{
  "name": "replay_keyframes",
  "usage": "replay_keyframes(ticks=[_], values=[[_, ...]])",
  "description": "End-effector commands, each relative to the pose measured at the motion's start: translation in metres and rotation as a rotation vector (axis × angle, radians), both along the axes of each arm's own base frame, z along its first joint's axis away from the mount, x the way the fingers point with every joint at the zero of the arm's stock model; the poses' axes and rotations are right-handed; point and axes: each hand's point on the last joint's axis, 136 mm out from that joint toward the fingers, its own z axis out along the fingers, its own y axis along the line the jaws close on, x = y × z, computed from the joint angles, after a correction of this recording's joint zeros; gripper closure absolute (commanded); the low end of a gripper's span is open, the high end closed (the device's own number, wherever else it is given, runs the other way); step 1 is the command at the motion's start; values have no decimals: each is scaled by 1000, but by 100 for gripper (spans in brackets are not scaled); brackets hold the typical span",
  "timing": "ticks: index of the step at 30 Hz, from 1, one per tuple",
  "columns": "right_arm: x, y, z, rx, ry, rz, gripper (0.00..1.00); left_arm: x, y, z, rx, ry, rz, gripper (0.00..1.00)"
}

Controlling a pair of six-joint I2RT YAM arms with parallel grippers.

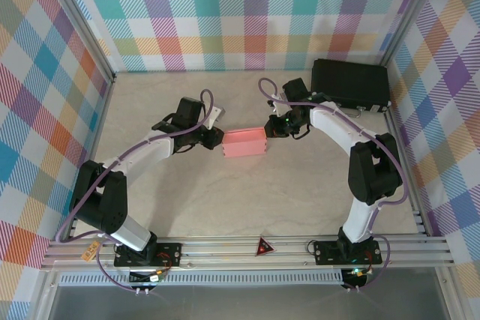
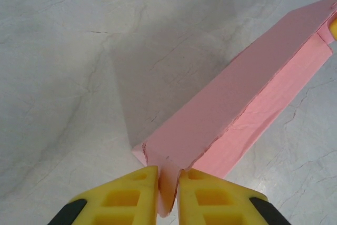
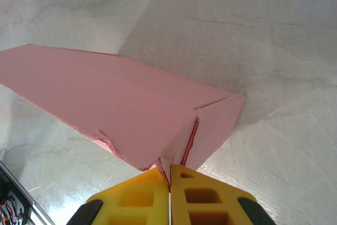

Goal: Fold the paper box

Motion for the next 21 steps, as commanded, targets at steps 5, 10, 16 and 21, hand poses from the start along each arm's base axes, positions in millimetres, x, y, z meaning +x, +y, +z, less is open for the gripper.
replay_keyframes(ticks=[5, 10, 16, 21], values=[[0, 4, 2, -2, 10, 5, 91, 0, 0, 8, -17, 10, -1, 80], [0, 4, 3, -3, 7, 4, 89, -4, 2, 8, -17, 17, 0, 73], [1, 3, 7, -2, -7, 2, 84, -6, 2, 12, -23, 6, 3, 71], [2, 3, 8, -4, -9, -1, 83, -7, 3, 15, -23, 8, 8, 69]])
